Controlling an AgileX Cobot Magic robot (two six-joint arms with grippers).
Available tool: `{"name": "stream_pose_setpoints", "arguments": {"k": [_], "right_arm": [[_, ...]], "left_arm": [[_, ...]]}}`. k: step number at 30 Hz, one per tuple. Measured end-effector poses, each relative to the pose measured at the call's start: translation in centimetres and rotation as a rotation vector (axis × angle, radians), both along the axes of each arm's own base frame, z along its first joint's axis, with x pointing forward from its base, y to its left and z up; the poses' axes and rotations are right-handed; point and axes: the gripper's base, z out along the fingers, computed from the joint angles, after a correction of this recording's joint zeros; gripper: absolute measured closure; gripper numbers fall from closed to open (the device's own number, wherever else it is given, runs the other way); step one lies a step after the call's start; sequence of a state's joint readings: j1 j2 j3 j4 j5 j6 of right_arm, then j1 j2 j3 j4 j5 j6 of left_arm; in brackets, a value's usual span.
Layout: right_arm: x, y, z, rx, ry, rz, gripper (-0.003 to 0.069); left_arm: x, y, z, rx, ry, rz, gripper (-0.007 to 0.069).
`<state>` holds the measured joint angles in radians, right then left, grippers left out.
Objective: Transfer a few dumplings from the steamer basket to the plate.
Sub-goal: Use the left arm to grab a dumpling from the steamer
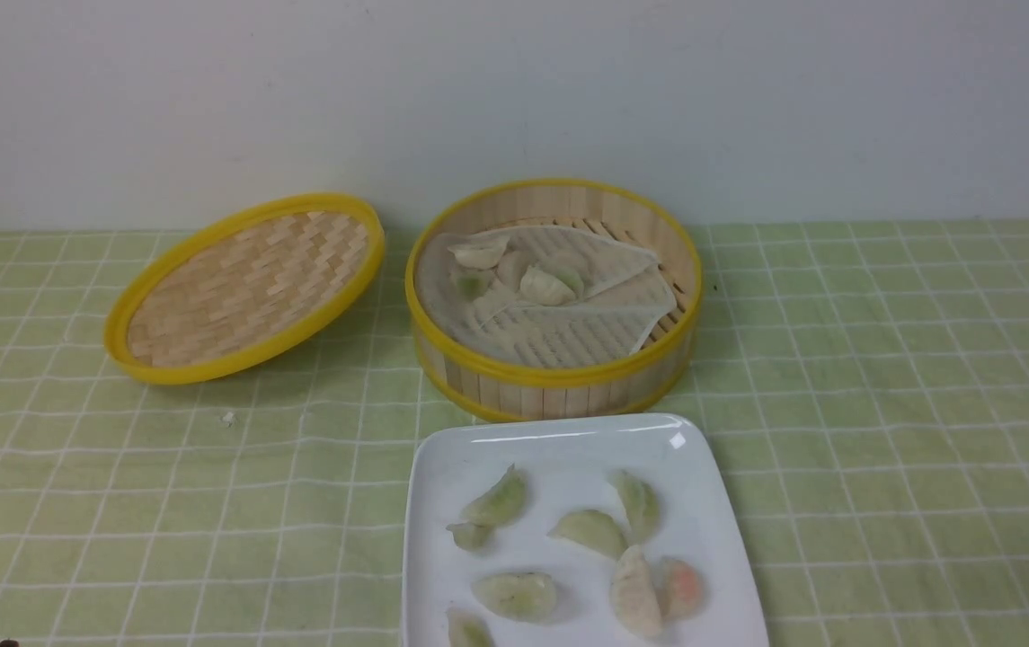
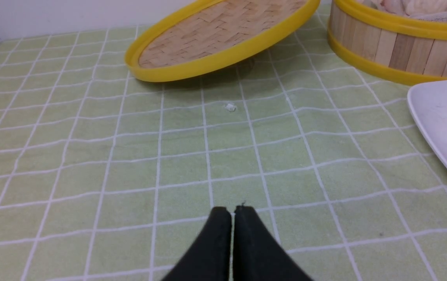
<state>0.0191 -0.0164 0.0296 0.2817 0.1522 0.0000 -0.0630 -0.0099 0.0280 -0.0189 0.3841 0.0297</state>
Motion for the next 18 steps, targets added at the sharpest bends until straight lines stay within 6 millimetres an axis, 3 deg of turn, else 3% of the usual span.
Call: {"name": "stream_pose_setpoints", "arguments": {"k": [3,11,18], "right_arm": [[0.0,0.0,0.0,0.0,0.0,0.0,0.0673],[0.0,-0.1,0.3,0.133,-0.028,-0.001,0.0673],[-0.1,-0.6,1.4,0.252,-0.154,-0.04,0.0673]], "left_arm": [[0.0,0.0,0.0,-0.017,-0.004,0.002,0.0631],[0.4,-0.3,2.0,-0.312,-0.207,0.031,0.0631],[-0.2,1.0,6.8,-0.562,-0.619,0.107,0.0631]]}}
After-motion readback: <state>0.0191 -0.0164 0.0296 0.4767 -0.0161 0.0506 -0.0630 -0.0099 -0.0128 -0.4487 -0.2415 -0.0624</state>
